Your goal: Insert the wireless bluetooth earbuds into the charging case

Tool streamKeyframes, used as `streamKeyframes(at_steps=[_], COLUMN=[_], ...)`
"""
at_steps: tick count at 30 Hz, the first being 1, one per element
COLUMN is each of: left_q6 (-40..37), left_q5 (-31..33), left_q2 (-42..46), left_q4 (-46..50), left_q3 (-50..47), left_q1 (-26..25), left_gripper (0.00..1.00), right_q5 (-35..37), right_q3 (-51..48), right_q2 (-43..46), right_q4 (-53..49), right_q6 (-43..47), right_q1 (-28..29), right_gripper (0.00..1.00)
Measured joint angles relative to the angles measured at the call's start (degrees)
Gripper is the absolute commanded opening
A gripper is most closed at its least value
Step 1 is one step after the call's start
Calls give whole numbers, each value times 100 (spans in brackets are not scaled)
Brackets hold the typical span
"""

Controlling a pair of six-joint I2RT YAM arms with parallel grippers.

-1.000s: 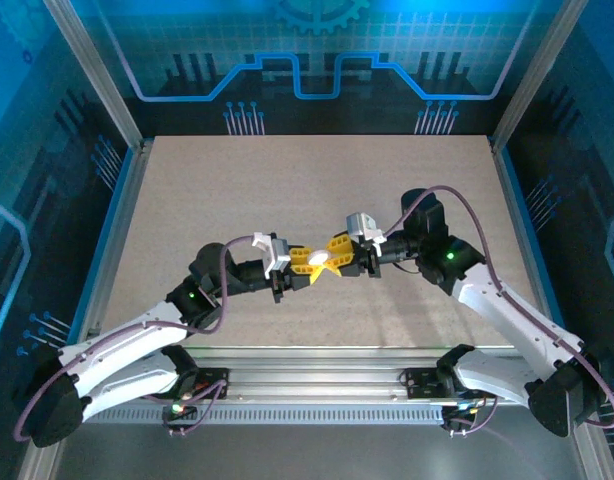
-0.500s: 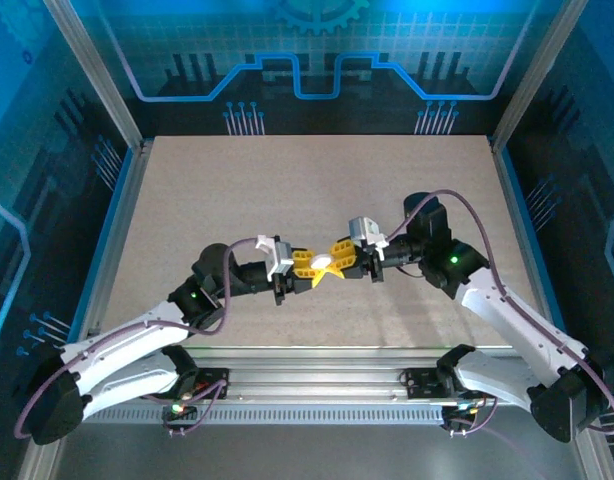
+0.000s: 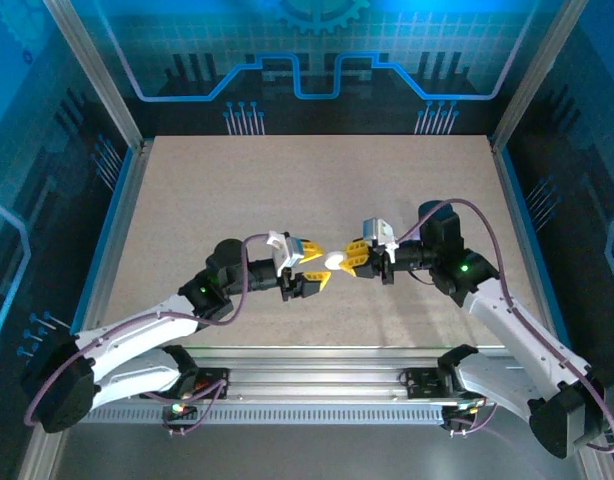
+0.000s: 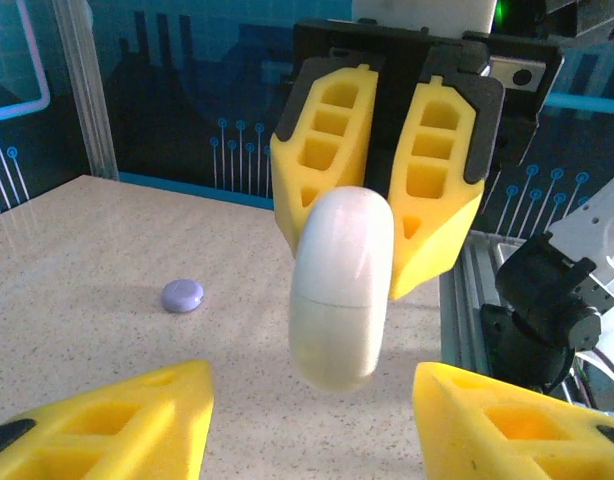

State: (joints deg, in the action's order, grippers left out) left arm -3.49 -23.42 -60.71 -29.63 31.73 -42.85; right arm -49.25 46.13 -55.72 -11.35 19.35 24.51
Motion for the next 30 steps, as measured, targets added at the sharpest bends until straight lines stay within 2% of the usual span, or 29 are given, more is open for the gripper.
streamKeyframes(at_steps=[1, 3, 12, 19, 30], left_q6=[-7, -7, -46, 61, 170], left_q5=[28, 83, 466, 1084, 1637], left_q2=[-39, -118, -452, -612, -785], left_q4=[7, 20, 164, 420, 940], left_q3=[2, 2, 9, 131, 348], left_q1=[0, 0, 0, 0, 0], left_gripper=[62, 71, 72, 71, 70], right_q5=[22, 46, 275, 597, 1556], right_q3=[-28, -72, -120, -101, 822], right_q2=[0, -15, -396, -901, -2312], right_q4=[-28, -85, -396, -651, -1377], right_q6=[-2, -24, -131, -330, -935], right_q1=[-59, -175, -610, -890, -1047], right_gripper=[9, 9, 9, 9, 10])
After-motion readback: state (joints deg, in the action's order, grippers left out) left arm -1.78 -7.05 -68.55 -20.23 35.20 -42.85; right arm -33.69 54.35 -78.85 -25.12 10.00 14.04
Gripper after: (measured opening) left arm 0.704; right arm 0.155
